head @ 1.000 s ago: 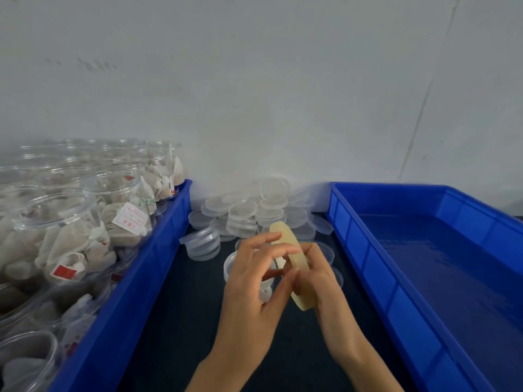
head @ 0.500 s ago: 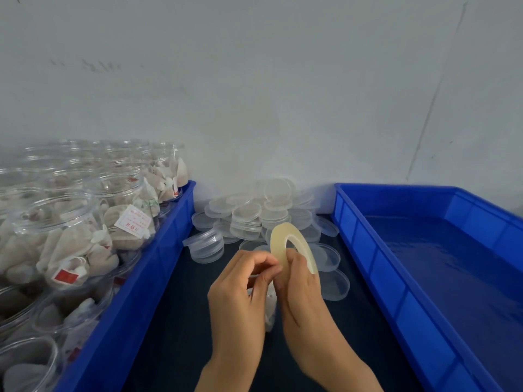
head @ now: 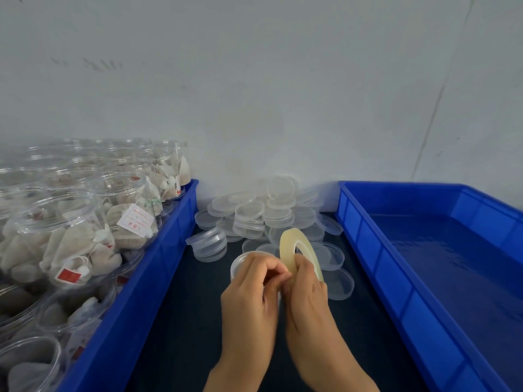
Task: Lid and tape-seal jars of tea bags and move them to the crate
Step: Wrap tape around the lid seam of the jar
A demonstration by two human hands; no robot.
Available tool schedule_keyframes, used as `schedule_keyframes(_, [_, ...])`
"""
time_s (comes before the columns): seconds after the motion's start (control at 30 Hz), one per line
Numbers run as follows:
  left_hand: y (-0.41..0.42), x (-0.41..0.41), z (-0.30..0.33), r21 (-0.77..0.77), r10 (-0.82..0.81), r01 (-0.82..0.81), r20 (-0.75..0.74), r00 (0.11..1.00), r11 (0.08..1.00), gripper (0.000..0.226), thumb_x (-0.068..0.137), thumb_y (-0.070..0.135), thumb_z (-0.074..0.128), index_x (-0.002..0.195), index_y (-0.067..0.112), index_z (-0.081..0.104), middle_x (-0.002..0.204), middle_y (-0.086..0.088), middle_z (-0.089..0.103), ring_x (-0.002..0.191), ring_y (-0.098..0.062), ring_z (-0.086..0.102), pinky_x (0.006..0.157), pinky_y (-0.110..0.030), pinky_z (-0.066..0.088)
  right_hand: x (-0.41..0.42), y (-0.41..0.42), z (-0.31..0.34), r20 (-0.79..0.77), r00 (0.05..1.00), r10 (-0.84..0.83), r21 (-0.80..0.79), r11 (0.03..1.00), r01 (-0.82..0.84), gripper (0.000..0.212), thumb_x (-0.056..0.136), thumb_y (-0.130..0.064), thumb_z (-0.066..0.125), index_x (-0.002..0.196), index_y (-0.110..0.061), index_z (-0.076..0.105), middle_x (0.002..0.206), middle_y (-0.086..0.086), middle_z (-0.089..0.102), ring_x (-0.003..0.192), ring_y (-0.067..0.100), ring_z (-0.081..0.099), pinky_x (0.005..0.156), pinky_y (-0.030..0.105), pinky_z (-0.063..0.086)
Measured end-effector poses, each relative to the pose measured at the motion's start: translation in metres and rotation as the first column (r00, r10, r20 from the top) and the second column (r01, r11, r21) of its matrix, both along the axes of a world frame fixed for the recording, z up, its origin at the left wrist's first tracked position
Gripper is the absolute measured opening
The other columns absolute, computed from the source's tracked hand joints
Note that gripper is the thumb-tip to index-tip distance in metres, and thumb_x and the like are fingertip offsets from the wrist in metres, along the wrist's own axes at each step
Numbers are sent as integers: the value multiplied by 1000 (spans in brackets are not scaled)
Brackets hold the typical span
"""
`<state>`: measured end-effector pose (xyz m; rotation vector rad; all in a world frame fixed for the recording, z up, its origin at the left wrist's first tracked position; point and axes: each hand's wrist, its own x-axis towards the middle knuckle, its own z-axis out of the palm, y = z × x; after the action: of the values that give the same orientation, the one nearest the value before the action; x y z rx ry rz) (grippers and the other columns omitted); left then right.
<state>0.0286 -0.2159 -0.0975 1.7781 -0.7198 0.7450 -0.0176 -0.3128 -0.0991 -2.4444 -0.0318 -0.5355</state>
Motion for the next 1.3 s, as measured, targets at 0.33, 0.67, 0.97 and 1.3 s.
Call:
schedule_keyframes(0.33, [4, -6, 10, -59, -50, 52, 29, 998, 997, 22, 76, -8, 74, 81, 13, 69, 82, 10, 65, 80, -9, 66, 71, -14, 52, -7, 10, 8, 63, 993, -100, -205, 973, 111, 70, 86, 1, 61, 145, 4, 23, 125, 7, 51, 117, 22, 51, 92, 8, 23])
schedule_keyframes(0.67, [9, -8, 14, -94, -80, 79, -11, 997, 992, 23, 79, 3, 72, 88, 22, 64, 86, 14, 66, 85, 2, 66, 73, -8, 50, -10, 15, 23, -43, 996, -80, -168, 983, 72, 71, 92, -9, 54, 149, -3, 11, 125, -7, 36, 121, 13, 42, 95, 4, 17])
schedule_keyframes(0.97, [15, -3, 14, 26, -53, 51, 43, 998, 998, 25, 78, -6, 72, 79, 17, 62, 80, 12, 60, 78, -7, 59, 70, -16, 49, -9, 20, 15, 160, 967, -200, -309, 920, 241, 73, 41, 10, 84, 109, 8, 60, 81, 3, 61, 62, 16, 59, 61, 25, 45])
schedule_keyframes(1.3, [7, 1, 6, 168, 102, -145, 238, 966, 975, 9, 84, 19, 50, 75, 20, 52, 75, 9, 55, 77, -3, 42, 71, -21, 35, -8, 13, 18, -65, 974, -218, -234, 952, 197, 78, 98, -26, 48, 148, -7, -8, 145, -1, 32, 135, 12, 32, 103, 23, 14])
